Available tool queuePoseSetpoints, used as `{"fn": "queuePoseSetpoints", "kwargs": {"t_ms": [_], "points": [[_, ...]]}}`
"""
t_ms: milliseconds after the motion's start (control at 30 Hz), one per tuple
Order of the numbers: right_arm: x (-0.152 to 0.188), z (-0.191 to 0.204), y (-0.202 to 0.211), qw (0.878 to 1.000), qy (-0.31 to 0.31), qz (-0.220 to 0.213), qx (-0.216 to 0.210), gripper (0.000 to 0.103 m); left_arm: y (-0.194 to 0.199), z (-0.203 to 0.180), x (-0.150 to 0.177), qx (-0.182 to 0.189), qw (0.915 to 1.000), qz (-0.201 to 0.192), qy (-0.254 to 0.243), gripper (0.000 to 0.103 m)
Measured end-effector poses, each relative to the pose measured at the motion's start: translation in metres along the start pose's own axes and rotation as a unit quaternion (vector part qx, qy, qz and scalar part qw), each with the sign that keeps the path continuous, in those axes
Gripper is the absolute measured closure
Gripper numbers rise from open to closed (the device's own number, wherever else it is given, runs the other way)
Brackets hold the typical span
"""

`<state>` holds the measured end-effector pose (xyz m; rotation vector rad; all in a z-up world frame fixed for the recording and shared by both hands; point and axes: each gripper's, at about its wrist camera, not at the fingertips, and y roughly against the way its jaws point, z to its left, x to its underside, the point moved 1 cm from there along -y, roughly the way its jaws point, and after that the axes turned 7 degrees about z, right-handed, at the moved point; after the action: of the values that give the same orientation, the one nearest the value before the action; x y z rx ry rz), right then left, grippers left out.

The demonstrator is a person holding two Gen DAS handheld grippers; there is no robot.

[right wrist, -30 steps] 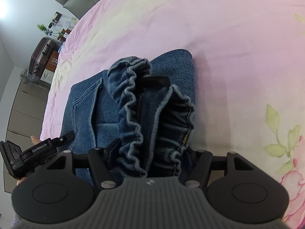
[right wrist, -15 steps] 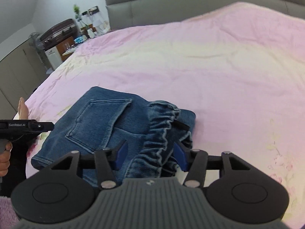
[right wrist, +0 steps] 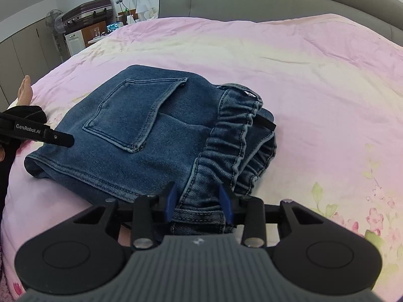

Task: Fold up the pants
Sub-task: 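Lay the folded jeans down and open both grippers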

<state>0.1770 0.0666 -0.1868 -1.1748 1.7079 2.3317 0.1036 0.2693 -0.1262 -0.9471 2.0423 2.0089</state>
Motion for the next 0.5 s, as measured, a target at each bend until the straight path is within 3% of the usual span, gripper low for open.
{"fn": "queuePoseSetpoints", "kwargs": {"t_ms": [133,200,267,500], "points": [[-0.011,-0.01,0.024,0.999,-0.031,-0.009,-0.022,0.066,0.031,-0.019,0.0,0.006,0.9994,-0.034,0.005,0.066],[-0.015,-0.011,0.045,0.999,-0.034,-0.029,-0.03,0.059,0.052,-0.034,0.001,0.013,0.9982,-0.059,-0.004,0.065],[-0.017,-0.009,0.071,0.998,-0.029,-0.053,-0.033,0.05,0.078,-0.053,0.003,0.01,0.9959,-0.087,-0.021,0.061],[-0.007,-0.001,0.178,0.984,-0.002,-0.177,-0.037,0.039,0.157,-0.104,0.021,0.005,0.9821,-0.18,-0.056,0.038]]}}
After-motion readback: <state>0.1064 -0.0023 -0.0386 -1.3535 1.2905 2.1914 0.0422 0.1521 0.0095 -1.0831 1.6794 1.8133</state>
